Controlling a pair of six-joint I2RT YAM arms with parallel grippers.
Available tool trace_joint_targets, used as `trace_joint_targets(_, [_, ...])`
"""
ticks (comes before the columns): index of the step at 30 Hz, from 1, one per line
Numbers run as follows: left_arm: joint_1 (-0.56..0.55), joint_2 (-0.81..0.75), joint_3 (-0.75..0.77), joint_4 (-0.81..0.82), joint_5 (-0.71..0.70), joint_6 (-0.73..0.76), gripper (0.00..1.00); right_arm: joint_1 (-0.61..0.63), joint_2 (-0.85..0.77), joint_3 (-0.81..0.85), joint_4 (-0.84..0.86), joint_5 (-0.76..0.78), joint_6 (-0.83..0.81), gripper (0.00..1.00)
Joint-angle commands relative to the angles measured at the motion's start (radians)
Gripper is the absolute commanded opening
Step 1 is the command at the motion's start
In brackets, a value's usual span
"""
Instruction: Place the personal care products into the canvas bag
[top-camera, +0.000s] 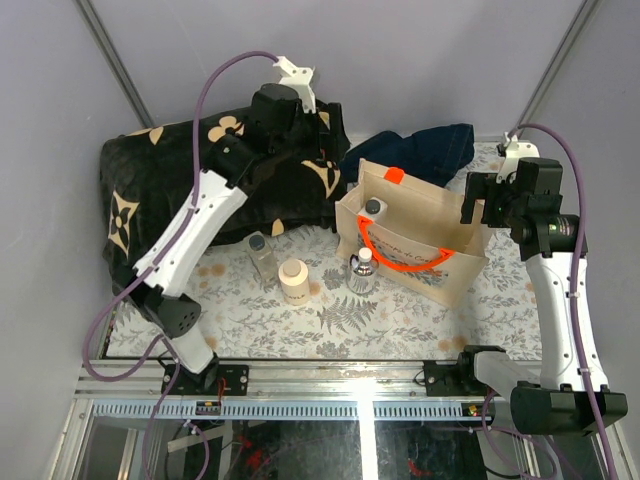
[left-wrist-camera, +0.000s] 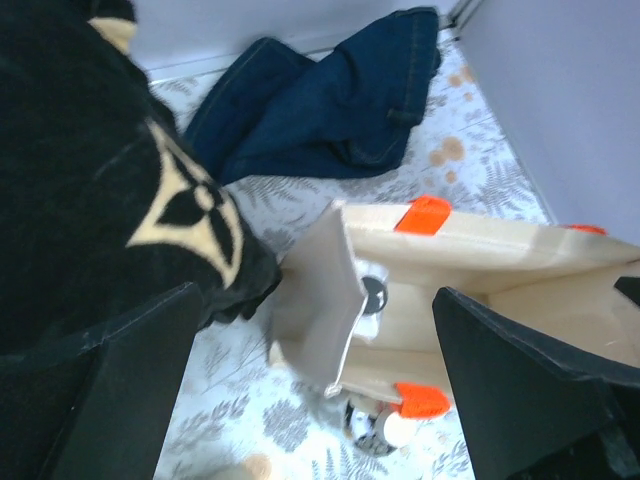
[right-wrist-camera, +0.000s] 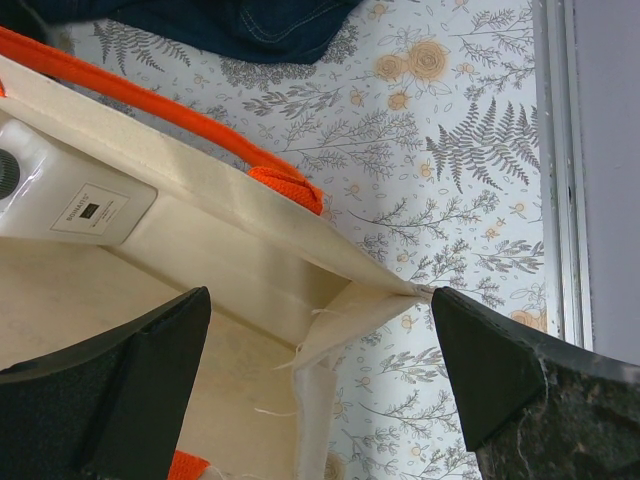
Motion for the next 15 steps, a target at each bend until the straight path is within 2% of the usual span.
trace_joint_targets(1, [-0.012,-0.114,-0.043,-0.176,-0.232,0.047,0.99,0.005,0.004,0.011,0.033,0.022,-0.014,1.0])
trace_joint_targets(5, [0.024,-0.234,-0.187,-0.341,-0.277,-0.109,1.0,0.004,0.016,0.017,0.03,0.037,-0.015,1.0])
trace_joint_targets(9, [0.068,-0.352,-0.314,-0.505,-0.408,-0.267,1.0,0.005,0.035,0.017,0.038,0.031,-0.003,1.0])
trace_joint_targets(15, [0.143,-0.5,-0.51,-0.616,-0.439,-0.587,1.0,0.006,0.056,0.001,0.053,0.009,0.02,1.0])
